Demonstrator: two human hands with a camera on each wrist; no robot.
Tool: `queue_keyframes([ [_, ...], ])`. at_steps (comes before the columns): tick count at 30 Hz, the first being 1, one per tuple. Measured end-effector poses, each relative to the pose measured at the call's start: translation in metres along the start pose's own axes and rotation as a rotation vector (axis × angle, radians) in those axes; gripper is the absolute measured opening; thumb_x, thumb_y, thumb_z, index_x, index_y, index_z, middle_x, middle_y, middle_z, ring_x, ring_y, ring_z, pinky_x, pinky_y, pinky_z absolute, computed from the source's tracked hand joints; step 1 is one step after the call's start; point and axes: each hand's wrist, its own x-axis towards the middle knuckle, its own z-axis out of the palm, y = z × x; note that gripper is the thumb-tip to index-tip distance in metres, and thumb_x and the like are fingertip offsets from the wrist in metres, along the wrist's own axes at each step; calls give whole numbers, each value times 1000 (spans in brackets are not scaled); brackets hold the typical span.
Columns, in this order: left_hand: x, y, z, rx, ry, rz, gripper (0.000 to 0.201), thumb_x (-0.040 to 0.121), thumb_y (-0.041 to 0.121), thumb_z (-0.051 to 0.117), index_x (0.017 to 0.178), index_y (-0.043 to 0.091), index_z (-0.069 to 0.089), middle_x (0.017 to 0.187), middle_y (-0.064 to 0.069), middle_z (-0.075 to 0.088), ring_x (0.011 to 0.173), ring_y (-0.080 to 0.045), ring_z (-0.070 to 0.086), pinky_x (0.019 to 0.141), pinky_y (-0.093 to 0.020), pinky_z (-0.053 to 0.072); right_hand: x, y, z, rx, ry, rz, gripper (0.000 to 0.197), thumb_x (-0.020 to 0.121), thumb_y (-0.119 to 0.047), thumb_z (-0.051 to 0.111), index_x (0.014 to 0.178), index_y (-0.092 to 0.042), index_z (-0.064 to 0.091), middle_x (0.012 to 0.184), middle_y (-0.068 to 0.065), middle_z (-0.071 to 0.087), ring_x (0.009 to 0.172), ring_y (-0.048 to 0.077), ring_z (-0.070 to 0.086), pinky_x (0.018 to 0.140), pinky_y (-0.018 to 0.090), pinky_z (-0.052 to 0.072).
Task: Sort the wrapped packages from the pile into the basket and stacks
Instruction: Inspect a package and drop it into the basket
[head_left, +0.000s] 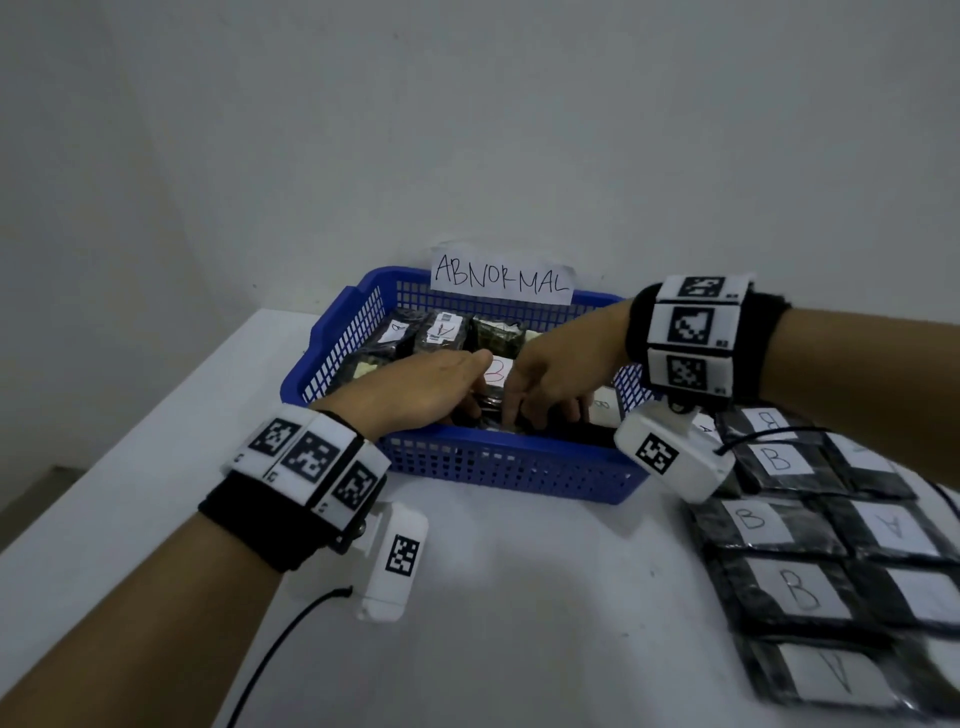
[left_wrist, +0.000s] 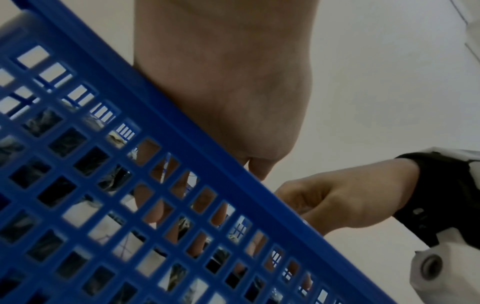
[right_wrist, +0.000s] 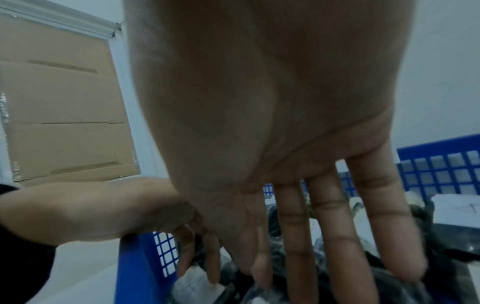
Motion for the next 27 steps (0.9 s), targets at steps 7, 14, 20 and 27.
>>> queue_keyframes([
  [7, 7, 4, 4, 232, 8, 6, 64, 107, 47, 19, 110, 4, 66, 115, -14, 67, 100, -24, 62, 81, -31, 42, -2, 12, 2, 45, 36, 45, 37, 103, -14, 49, 138, -24, 57, 119, 3, 66, 86, 20, 69, 80, 35, 59],
  [14, 11, -1, 7, 300, -15, 19, 59, 107, 45, 24, 110, 10, 72, 119, -8, 67, 105, -20, 61, 92, -32, 42, 0, 27, 7, 68, 150, 54, 25, 100, -24, 59, 125, -21, 62, 117, 2, 68, 82, 17, 68, 72, 31, 56],
  [20, 15, -1, 3, 337, -49, 28, 50, 105, 46, 35, 98, 9, 69, 92, -4, 66, 80, -13, 59, 72, -31, 41, 2, 27, 10, -7, 59, 77, 48, 100, -26, 60, 147, -27, 50, 115, -3, 63, 94, 20, 66, 83, 35, 58],
  [27, 18, -1, 0, 359, -16, 16, 54, 105, 46, 37, 98, 4, 70, 91, -11, 68, 77, -17, 60, 69, -31, 43, 9, 23, 2, -145, 228, 105, 34, 88, -32, 78, 112, -12, 64, 99, 6, 71, 64, 13, 62, 45, 17, 49],
])
